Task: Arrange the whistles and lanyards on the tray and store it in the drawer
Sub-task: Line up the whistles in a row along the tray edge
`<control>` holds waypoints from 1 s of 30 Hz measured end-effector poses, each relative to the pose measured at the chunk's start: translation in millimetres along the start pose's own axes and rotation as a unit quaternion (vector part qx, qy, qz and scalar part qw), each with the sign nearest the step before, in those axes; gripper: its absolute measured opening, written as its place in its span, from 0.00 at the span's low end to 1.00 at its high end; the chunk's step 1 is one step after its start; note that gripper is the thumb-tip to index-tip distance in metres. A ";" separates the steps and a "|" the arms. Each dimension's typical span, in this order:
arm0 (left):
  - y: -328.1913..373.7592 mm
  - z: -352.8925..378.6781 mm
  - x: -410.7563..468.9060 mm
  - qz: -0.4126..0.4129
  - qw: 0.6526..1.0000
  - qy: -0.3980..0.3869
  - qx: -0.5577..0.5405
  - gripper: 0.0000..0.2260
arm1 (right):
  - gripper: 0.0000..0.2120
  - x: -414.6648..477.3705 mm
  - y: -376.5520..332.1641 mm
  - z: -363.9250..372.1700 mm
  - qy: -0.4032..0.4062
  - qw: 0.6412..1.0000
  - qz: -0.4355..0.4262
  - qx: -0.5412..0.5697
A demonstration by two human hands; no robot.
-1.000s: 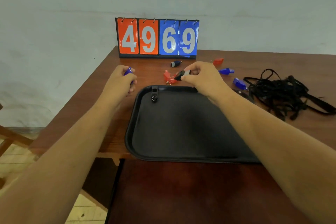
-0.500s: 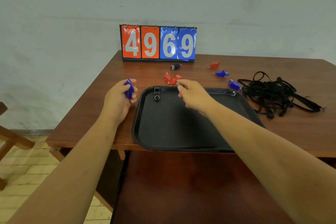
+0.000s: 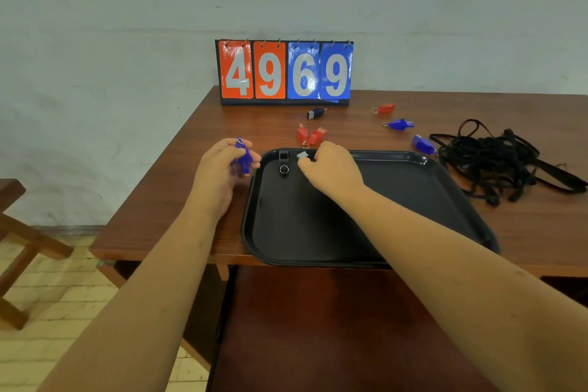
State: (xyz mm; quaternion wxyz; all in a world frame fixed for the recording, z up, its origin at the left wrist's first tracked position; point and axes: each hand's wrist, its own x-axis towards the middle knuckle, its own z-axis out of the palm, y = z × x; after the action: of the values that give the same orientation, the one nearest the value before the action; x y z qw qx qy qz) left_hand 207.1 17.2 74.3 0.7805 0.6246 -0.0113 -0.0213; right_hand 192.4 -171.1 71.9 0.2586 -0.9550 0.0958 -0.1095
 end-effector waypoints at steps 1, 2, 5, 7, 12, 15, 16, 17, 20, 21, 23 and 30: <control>-0.2 0.6 0.9 0.006 1.000 0.003 0.009 0.09 | 0.11 -0.2 0.8 -0.8 -0.003 1.000 0.001 0.004; -0.4 1.0 1.4 0.010 1.000 0.003 0.015 0.08 | 0.09 -0.3 1.1 -1.6 -0.006 1.000 0.001 0.004; -0.9 1.9 1.2 0.023 0.999 -0.009 0.028 0.08 | 0.07 1.2 -0.5 -2.9 -0.008 1.000 0.010 0.015; -1.0 1.5 -0.3 0.032 0.999 -0.008 0.033 0.08 | 0.07 3.3 -3.4 -2.1 -0.011 1.000 0.014 0.016; 0.0 2.1 -5.5 0.034 0.999 -0.025 0.029 0.07 | 0.09 6.4 -8.3 2.6 -0.010 1.000 0.014 0.008; 1.5 3.2 -7.5 0.033 0.998 -0.035 0.037 0.06 | 0.15 8.6 -7.6 4.9 -0.008 1.000 0.017 0.006; 2.0 3.4 -8.4 0.034 0.998 -0.039 0.039 0.06 | 0.18 9.2 -6.8 5.7 -0.008 1.000 0.022 0.016; 2.2 3.4 -9.3 0.036 0.998 -0.042 0.038 0.05 | 0.20 9.2 -6.0 5.4 -0.004 0.999 0.025 0.032; 1.6 1.0 -12.0 0.044 0.997 -0.061 0.027 0.05 | 0.16 3.6 -7.1 -5.0 0.013 0.994 0.018 0.110; 1.3 -0.2 -12.6 0.045 0.996 -0.071 0.020 0.06 | 0.12 0.2 -8.7 -10.9 0.016 0.991 0.013 0.134; 1.3 -1.9 -13.2 0.047 0.995 -0.093 0.006 0.07 | 0.08 -8.9 -13.2 -23.4 0.012 0.987 -0.009 0.163; 6.1 13.2 -25.0 0.091 0.979 -0.173 0.052 0.07 | 0.10 -35.2 -15.5 -43.4 -0.130 0.937 -0.121 0.300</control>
State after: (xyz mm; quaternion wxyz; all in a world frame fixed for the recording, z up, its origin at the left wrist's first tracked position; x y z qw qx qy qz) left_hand 181.6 6.8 83.3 0.7319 0.6476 -0.2042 -0.0571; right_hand 149.4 -170.0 110.8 0.5279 -0.8434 -0.0927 -0.0382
